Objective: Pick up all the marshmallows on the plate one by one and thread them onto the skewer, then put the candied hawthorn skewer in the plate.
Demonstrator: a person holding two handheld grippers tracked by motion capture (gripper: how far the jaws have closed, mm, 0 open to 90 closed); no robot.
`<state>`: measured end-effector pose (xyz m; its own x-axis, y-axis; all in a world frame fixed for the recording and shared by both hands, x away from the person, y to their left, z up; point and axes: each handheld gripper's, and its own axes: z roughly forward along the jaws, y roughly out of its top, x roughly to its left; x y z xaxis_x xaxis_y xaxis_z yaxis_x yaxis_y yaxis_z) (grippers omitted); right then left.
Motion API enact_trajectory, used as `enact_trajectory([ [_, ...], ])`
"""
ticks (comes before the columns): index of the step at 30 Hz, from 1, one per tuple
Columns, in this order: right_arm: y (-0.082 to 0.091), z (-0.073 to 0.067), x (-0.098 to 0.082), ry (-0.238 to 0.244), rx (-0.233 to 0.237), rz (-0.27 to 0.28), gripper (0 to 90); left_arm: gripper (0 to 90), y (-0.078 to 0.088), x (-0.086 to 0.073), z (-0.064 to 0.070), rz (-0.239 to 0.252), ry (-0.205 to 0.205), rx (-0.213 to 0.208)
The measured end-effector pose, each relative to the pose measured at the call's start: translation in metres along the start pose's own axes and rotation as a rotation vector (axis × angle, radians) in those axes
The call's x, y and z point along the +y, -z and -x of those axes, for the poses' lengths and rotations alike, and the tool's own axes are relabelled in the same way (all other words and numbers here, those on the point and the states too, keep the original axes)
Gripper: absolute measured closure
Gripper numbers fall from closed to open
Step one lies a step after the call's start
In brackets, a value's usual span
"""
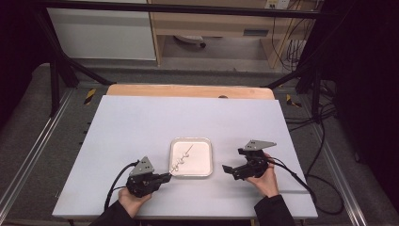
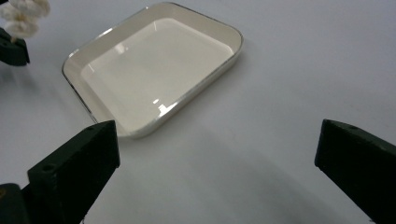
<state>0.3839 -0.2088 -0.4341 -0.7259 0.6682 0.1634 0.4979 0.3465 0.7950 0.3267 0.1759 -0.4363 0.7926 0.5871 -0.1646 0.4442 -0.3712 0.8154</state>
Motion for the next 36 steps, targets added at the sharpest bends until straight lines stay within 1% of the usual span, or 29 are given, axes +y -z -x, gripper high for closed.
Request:
enact_trajectory([
  [3, 0.005, 0.003, -0.008, 0.009, -0.009, -0.012, 0.5, 88.0, 0.000, 0.001, 0.000, -0.001, 0.000, 0.001],
  [5, 0.008, 0.005, -0.013, 0.017, -0.015, -0.006, 0.5, 88.0, 0.001, 0.002, 0.000, -0.004, 0.000, 0.000],
  [11, 0.017, 0.012, -0.027, 0.003, -0.023, 0.017, 0.5, 88.0, 0.002, 0.005, -0.002, -0.018, 0.006, 0.010],
  [14, 0.019, 0.014, -0.033, -0.008, -0.021, 0.023, 0.5, 88.0, 0.003, 0.009, -0.002, -0.024, -0.001, 0.017],
  [19, 0.023, 0.016, -0.036, -0.011, -0.024, 0.035, 0.6, 88.0, 0.003, 0.018, -0.005, -0.027, 0.007, 0.031],
  [23, 0.024, 0.016, -0.037, -0.002, -0.025, 0.026, 0.6, 88.0, 0.001, 0.027, -0.005, -0.032, 0.017, 0.042],
  [29, 0.024, 0.016, -0.037, -0.002, -0.026, 0.023, 0.6, 88.1, -0.006, 0.039, -0.006, -0.048, 0.024, 0.069],
  [33, 0.025, 0.016, -0.037, -0.005, -0.028, 0.023, 0.6, 88.0, -0.012, 0.046, -0.007, -0.064, 0.034, 0.083],
  [36, 0.025, 0.016, -0.038, -0.006, -0.028, 0.021, 0.5, 88.0, -0.019, 0.049, -0.010, -0.079, 0.049, 0.104],
])
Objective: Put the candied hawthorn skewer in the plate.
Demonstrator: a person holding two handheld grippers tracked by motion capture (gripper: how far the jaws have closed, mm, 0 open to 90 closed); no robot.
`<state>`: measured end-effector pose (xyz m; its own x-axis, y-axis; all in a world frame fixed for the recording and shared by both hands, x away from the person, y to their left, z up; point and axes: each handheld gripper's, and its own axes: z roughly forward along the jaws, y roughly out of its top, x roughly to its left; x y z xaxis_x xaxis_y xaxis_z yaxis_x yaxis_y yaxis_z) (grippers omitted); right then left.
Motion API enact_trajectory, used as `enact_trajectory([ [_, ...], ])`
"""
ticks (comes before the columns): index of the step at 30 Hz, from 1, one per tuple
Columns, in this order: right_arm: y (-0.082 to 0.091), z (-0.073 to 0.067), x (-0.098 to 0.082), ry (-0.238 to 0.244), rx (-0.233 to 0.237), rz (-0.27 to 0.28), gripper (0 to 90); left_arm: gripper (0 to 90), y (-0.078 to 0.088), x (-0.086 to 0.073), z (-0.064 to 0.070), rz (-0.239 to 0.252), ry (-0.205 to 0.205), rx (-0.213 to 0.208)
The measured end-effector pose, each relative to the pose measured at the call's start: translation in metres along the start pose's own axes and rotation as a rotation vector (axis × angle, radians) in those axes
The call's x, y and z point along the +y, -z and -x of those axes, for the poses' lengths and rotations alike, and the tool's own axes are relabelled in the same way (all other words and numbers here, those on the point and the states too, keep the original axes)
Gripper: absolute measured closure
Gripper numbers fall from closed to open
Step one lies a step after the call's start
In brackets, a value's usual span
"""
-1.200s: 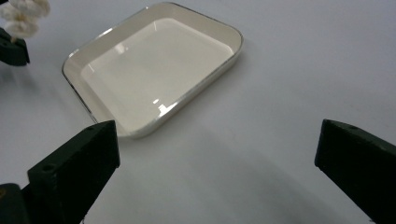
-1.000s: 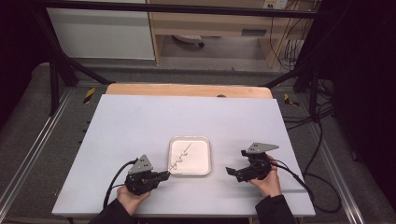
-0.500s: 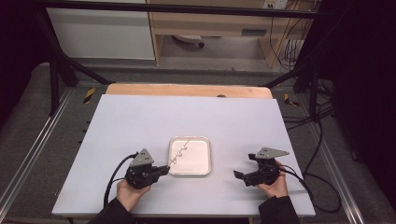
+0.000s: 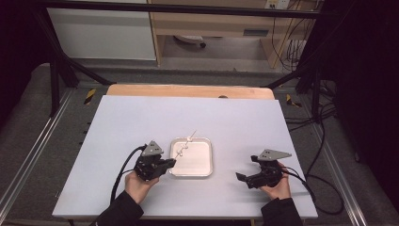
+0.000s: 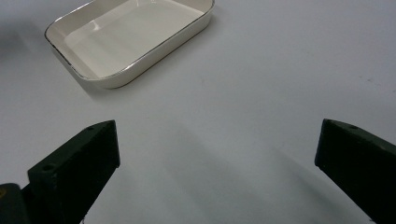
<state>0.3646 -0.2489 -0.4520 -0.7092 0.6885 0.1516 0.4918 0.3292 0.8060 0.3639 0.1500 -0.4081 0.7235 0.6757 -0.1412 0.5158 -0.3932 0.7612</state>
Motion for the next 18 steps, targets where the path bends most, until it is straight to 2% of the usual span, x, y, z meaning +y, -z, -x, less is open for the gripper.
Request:
enact_trajectory([
  [8, -0.001, 0.000, -0.001, 0.004, 0.000, -0.012, 0.6, 88.0, -0.016, 0.005, -0.005, -0.042, 0.043, 0.031],
  [14, -0.002, 0.000, -0.001, 0.010, -0.001, -0.021, 0.6, 88.0, -0.024, 0.006, -0.006, -0.080, 0.052, 0.058],
  [18, -0.001, 0.001, -0.002, 0.003, 0.006, -0.012, 0.5, 88.0, -0.028, 0.005, -0.005, -0.123, 0.046, 0.070],
])
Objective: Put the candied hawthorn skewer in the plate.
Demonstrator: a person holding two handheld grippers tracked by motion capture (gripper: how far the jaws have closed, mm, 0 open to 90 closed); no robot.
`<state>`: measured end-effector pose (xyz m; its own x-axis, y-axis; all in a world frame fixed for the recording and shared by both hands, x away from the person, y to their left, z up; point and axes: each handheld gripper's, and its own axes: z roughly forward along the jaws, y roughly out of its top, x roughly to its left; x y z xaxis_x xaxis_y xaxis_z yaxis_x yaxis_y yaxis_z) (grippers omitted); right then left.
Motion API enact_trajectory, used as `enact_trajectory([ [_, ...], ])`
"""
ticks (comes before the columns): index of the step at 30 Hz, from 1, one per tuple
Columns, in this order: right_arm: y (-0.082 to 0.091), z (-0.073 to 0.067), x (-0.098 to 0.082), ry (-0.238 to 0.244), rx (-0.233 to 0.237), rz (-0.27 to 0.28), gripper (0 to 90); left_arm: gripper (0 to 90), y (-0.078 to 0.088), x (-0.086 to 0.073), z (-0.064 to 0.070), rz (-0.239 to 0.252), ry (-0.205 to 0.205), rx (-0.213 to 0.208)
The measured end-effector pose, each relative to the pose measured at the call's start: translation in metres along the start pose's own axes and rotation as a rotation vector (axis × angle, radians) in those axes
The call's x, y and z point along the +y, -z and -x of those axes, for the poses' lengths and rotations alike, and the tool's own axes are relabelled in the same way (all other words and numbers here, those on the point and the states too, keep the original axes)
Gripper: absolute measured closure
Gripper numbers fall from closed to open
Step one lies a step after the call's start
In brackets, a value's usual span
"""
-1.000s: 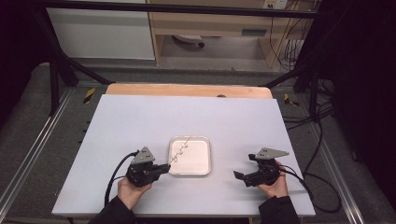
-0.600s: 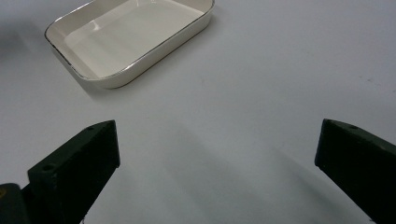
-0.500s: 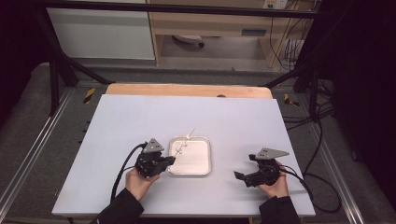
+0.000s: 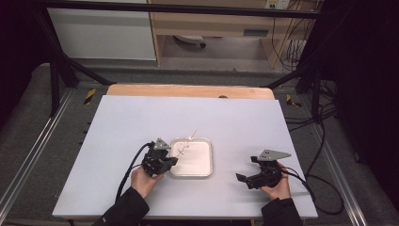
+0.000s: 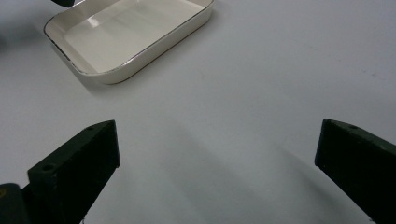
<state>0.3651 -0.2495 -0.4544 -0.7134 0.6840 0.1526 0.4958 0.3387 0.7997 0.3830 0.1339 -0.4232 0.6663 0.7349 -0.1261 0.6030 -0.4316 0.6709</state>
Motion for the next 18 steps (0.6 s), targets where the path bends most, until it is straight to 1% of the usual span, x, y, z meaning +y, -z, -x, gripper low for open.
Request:
enact_trajectory([
  [2, 0.000, 0.000, 0.000, 0.000, 0.000, 0.002, 0.6, 88.0, -0.003, 0.000, 0.001, -0.015, 0.005, -0.002],
  [4, 0.000, 0.000, 0.000, -0.003, 0.002, 0.003, 0.6, 88.1, -0.006, 0.000, 0.002, -0.039, -0.007, 0.000],
  [5, 0.000, 0.000, 0.000, -0.003, 0.003, -0.001, 0.6, 88.0, -0.007, 0.000, 0.002, -0.043, -0.007, -0.001],
  [7, 0.000, 0.000, 0.000, -0.001, 0.003, -0.002, 0.6, 88.0, -0.009, 0.000, 0.003, -0.062, -0.017, 0.006],
  [9, 0.000, 0.000, 0.000, -0.001, 0.004, -0.002, 0.6, 88.0, -0.011, 0.000, 0.004, -0.074, -0.013, 0.008],
  [13, 0.000, 0.000, 0.000, -0.005, 0.007, 0.000, 0.6, 88.0, -0.013, 0.001, 0.008, -0.090, -0.019, 0.024],
  [14, 0.000, 0.000, -0.001, -0.007, 0.007, -0.001, 0.5, 88.0, -0.014, 0.002, 0.009, -0.101, -0.024, 0.031],
  [18, -0.001, 0.000, -0.001, -0.003, 0.005, -0.003, 0.6, 88.0, -0.017, 0.002, 0.012, -0.121, -0.037, 0.049],
])
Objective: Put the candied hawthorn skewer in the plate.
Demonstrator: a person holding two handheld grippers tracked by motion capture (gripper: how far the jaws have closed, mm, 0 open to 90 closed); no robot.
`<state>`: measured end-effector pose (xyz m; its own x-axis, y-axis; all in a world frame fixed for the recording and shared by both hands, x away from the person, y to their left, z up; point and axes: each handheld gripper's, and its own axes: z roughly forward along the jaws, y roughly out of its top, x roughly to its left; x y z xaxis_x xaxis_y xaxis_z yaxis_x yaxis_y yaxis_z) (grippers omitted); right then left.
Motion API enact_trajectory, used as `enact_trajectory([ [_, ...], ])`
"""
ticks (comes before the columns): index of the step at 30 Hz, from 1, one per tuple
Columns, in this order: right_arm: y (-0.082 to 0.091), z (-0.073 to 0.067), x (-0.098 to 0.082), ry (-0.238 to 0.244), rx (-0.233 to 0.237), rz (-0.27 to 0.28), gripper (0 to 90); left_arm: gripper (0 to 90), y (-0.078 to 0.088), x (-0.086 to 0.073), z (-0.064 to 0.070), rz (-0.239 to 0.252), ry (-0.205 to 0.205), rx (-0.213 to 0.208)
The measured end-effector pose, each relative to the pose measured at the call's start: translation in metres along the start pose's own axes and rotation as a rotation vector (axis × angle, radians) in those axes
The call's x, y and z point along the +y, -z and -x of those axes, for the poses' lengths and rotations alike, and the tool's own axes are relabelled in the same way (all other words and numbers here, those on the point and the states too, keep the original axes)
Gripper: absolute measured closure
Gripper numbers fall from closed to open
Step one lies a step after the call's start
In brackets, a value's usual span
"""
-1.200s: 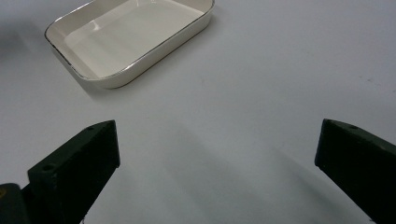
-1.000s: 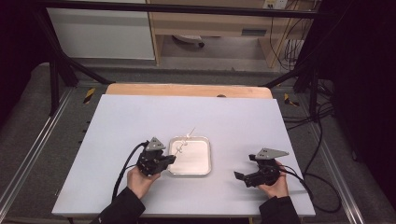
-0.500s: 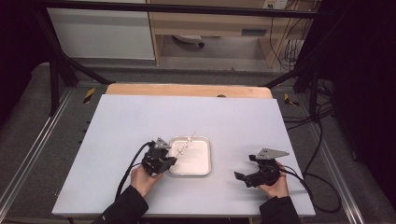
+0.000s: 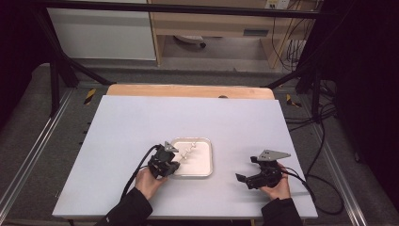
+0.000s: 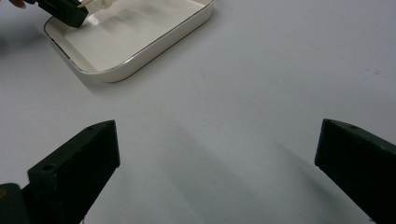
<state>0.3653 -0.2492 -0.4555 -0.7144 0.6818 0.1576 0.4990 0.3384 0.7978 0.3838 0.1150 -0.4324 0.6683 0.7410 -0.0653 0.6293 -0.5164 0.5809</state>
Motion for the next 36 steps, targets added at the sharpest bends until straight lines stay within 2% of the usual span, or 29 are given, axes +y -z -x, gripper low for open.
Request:
enact_trajectory([
  [12, -0.001, -0.001, -0.001, -0.003, -0.001, -0.007, 0.6, 86.0, -0.001, 0.000, 0.003, 0.001, -0.011, -0.004],
  [16, -0.001, -0.001, -0.001, -0.001, -0.002, -0.006, 0.6, 81.2, 0.001, 0.000, 0.002, 0.005, -0.026, -0.004],
  [22, 0.000, -0.001, 0.000, -0.004, -0.001, 0.000, 0.6, 66.5, 0.010, -0.002, 0.000, 0.038, -0.061, -0.035],
  [27, 0.001, -0.001, 0.000, -0.004, -0.002, 0.003, 0.6, 52.9, 0.020, -0.004, -0.006, 0.078, -0.059, -0.055],
  [36, 0.002, 0.000, 0.000, -0.009, 0.000, 0.008, 0.6, 29.9, 0.039, -0.016, -0.018, 0.123, -0.089, -0.022],
])
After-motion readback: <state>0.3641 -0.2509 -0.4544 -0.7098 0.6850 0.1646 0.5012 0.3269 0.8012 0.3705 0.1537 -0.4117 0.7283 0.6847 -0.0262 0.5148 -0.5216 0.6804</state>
